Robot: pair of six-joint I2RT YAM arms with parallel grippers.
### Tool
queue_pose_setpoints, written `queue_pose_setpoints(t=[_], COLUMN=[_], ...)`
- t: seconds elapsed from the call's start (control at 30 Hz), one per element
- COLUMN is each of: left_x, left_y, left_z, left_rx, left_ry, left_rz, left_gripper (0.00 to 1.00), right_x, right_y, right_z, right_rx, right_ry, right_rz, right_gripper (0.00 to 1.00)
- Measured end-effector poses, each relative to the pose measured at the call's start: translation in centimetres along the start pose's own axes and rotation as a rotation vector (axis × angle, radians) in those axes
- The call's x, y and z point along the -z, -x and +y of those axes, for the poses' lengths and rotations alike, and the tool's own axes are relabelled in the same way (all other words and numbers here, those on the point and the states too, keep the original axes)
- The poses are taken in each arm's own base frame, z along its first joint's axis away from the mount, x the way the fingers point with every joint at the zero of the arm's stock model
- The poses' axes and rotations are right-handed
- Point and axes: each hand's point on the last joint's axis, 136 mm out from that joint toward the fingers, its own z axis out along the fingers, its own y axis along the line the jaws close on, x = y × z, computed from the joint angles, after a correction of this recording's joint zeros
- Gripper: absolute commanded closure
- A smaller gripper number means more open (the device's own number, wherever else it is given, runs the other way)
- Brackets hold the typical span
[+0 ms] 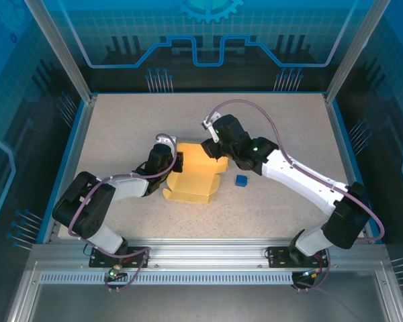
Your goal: Fold the paper box
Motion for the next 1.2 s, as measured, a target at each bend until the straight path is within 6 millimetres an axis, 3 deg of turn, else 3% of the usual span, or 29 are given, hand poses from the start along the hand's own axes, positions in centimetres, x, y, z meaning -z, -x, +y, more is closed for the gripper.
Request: queue_pose_setpoints(t=[0.3,0.73,1.2], left_x=[0.2,0.8,1.1], left_y=[0.2,1.3,0.4], left_z=[-0.2,-0.8,-0.6], left_rx=[0.018,0.042,0.030], left_ry=[0.017,0.014,0.039], left_rz=[0.017,-0.003,0.028], left_gripper=[0.94,0.94,0.94], right_x=[-1.7,-4.0,-4.4], right_y=[-2.8,-5.0,-5.6], right_z=[0.1,-0.1,2.0], right_rx=[-0.085,-0.135,-0.225], right_ry=[-0.029,-0.060,0.036], right_rz=[0.167,0.273,0.276], right_gripper=[0.41,0.41,0.42])
